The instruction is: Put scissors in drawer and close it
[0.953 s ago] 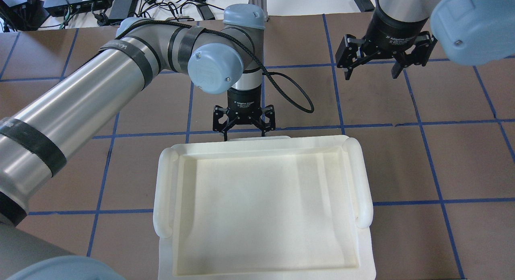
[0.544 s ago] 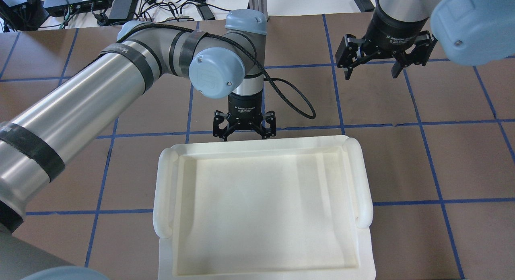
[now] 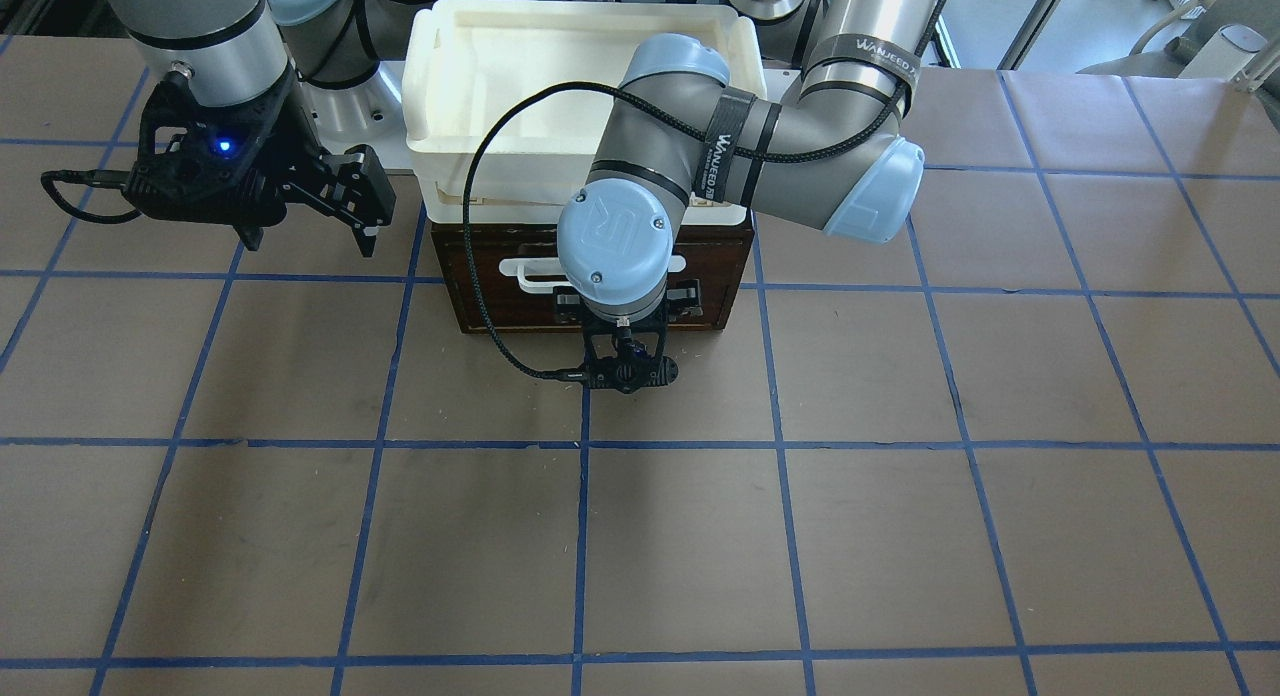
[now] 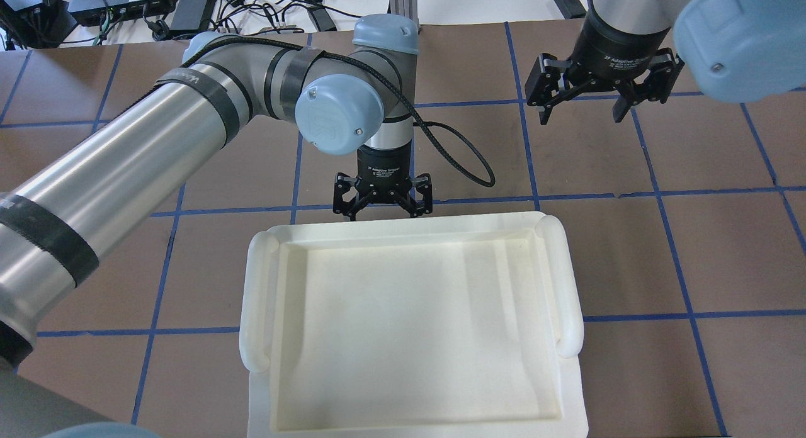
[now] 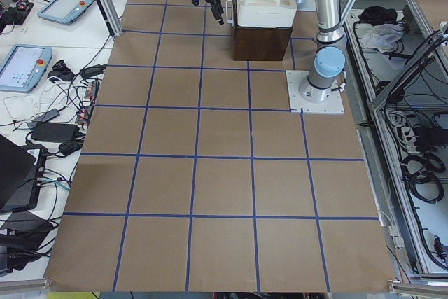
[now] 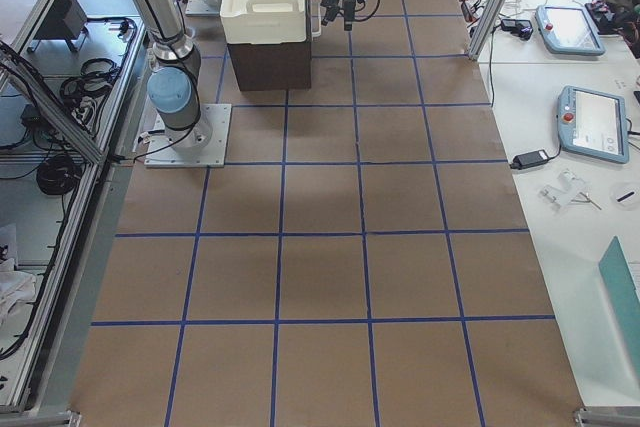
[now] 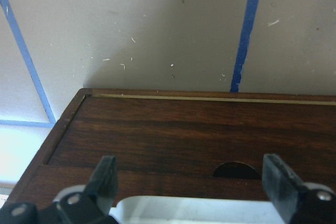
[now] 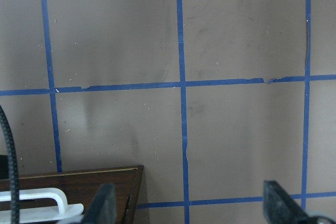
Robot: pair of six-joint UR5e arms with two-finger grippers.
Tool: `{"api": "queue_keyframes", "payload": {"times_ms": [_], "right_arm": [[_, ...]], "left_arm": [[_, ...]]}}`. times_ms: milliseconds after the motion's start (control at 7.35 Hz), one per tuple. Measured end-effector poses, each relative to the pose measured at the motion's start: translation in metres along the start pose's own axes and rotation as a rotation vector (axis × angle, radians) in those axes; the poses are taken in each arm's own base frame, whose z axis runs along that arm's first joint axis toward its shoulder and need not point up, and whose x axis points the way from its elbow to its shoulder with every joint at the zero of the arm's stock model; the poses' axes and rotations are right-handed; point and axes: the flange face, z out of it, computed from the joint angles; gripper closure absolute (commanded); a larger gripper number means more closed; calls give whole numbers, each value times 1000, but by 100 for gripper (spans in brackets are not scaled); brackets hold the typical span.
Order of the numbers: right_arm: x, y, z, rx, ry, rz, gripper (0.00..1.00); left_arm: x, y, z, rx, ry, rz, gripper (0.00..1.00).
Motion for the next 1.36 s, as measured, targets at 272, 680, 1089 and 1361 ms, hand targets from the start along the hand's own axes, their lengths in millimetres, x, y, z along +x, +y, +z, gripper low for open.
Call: {"api": "queue_keyframes", "payload": {"times_ms": [272,680,1089,1361], "right_arm": [[0,0,0,1,0,2,0],[1,1,-1,-1,0,1,0],[1,1,0,-2,-2,0,0],[1,0,0,-2,-4,0,0]], "left_arm": [[-23,-7,-54,97,47,-30,0],[-54,44,-129,223,99,-36,0],[-89,94,-157,268,116,-64,0],[-109,121,-151,306,133,-72,0]]}}
